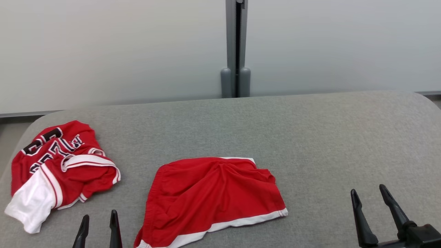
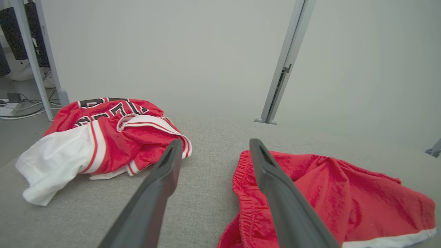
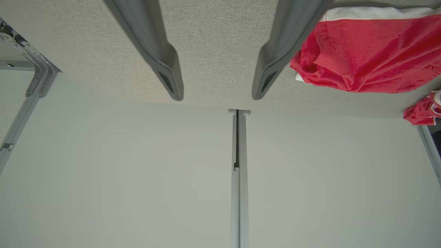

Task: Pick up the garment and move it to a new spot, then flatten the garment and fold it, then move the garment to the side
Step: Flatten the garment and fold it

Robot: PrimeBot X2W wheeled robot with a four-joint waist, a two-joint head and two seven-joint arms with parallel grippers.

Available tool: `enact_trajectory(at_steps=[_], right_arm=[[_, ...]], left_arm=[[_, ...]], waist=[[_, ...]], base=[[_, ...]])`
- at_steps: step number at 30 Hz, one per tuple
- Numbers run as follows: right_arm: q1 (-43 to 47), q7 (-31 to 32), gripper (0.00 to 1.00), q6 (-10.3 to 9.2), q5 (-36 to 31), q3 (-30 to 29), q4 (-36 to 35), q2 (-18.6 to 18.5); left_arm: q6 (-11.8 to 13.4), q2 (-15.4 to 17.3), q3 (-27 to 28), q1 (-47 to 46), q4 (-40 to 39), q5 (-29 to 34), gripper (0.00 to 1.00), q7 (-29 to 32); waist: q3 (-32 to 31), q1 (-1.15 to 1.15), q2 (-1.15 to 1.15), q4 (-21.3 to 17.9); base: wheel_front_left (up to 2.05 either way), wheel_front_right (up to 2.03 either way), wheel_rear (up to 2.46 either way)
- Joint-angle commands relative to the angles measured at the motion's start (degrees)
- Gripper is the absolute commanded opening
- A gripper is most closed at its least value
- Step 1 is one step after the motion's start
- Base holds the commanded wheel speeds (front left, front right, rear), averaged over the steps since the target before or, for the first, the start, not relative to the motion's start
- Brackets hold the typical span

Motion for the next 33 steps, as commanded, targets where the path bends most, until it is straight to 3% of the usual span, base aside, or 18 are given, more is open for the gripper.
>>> enact_trajectory(at_steps=[1,9,16,33], right_arm=[[1.2,-0.3,1.00,0.01,0.1,-0.1,0.9,-0.1],[3.1,-0.3,1.00,0.01,1.1,-0.2,3.6,1.2],[3.9,-0.3,1.00,0.01,1.5,0.5,4.5,1.8],[2.5,-0.3,1.00,0.01,2.2,2.2,5.3,1.8]], left_arm=[[-1.6,-0.6,2.4,2.3,-0.8,2.4,1.00,-0.1],[-7.9,-2.6,7.1,4.8,0.5,8.1,1.00,-0.1],[-11.9,-3.9,9.1,4.0,1.7,9.8,1.00,-0.1],[-14.1,-4.5,9.6,2.3,3.7,9.9,1.00,-0.1]], waist=[[-2.7,0.00,0.00,4.0],[-3.4,0.00,0.00,6.2],[-3.4,0.00,0.00,5.3],[-3.4,0.00,0.00,1.7]], base=[[0.00,0.00,0.00],[0.00,0.00,0.00],[0.00,0.00,0.00],[0.00,0.00,0.00]])
